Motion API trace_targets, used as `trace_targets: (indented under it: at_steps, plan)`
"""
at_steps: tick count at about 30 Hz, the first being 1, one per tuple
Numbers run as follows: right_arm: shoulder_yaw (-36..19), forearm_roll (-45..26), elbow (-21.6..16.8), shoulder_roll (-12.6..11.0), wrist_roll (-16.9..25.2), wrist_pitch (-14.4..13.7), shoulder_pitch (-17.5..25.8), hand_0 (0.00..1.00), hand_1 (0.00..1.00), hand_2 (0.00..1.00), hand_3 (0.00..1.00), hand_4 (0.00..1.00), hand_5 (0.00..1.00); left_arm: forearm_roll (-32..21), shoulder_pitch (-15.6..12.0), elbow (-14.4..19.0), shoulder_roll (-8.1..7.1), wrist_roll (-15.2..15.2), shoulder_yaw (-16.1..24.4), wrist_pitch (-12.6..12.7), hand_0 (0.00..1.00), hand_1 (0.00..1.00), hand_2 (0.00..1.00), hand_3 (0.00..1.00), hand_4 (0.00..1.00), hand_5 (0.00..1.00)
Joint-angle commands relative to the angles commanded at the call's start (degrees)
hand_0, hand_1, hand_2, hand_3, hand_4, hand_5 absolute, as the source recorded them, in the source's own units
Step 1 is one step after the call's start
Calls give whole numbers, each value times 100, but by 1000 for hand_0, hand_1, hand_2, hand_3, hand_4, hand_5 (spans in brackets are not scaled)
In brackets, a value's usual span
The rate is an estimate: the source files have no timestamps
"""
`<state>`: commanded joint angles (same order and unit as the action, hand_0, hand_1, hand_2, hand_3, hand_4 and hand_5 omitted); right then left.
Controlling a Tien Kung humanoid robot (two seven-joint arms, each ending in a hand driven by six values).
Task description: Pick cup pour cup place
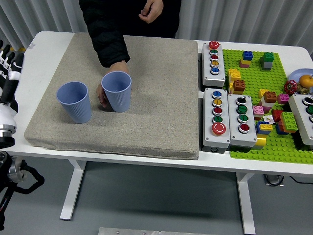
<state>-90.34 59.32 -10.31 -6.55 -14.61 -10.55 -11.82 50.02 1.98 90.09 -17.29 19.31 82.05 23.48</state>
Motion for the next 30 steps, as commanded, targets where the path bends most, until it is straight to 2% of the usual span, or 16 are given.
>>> trace_targets:
  at_steps: [3, 5, 6, 8, 10, 12, 16, 17, 30]
  plan:
    - [25, -22, 0, -5, 1, -13, -10, 712, 653, 623, 587, 2, 78, -625, 241, -203, 20, 137, 112, -318, 954, 959, 998, 998, 738, 986]
    - [43, -58, 0, -6, 10, -23, -12, 712, 653, 623, 587, 2, 78, -1072, 392, -338, 20, 222, 147, -627, 954, 959, 998, 998, 738, 986]
    - [54, -75, 0, -8, 14, -26, -14, 712, 653, 624, 587, 2, 79, -1295, 462, -409, 19, 271, 156, -735, 951, 946, 998, 998, 722, 939]
    - [76, -104, 0, -14, 24, -35, -21, 712, 653, 624, 587, 2, 79, -1816, 660, -633, 7, 385, 179, -1013, 951, 946, 998, 998, 722, 939]
    - [90, -123, 0, -16, 30, -42, -23, 712, 653, 624, 587, 2, 79, -2263, 795, -807, -12, 444, 207, -1177, 951, 946, 998, 998, 722, 939]
    - [93, -125, 0, -16, 33, -45, -22, 712, 653, 624, 586, 2, 77, -2748, 945, -1063, -56, 490, 271, -1299, 949, 943, 998, 998, 722, 931]
    - [105, -141, 0, -12, 38, -56, -17, 712, 653, 624, 586, 2, 77, -3701, 1032, -1289, -148, 492, 411, -1291, 949, 943, 998, 998, 722, 931]
    - [105, -143, 0, -12, 39, -57, -17, 712, 653, 624, 586, 2, 77, -3816, 1034, -1294, -152, 492, 417, -1288, 949, 943, 998, 998, 722, 931]
    - [20, -18, 0, 23, -15, -57, 31, 712, 652, 624, 587, 2, 76, -3458, 971, -1199, -190, 429, 479, -1174, 945, 940, 998, 998, 739, 979]
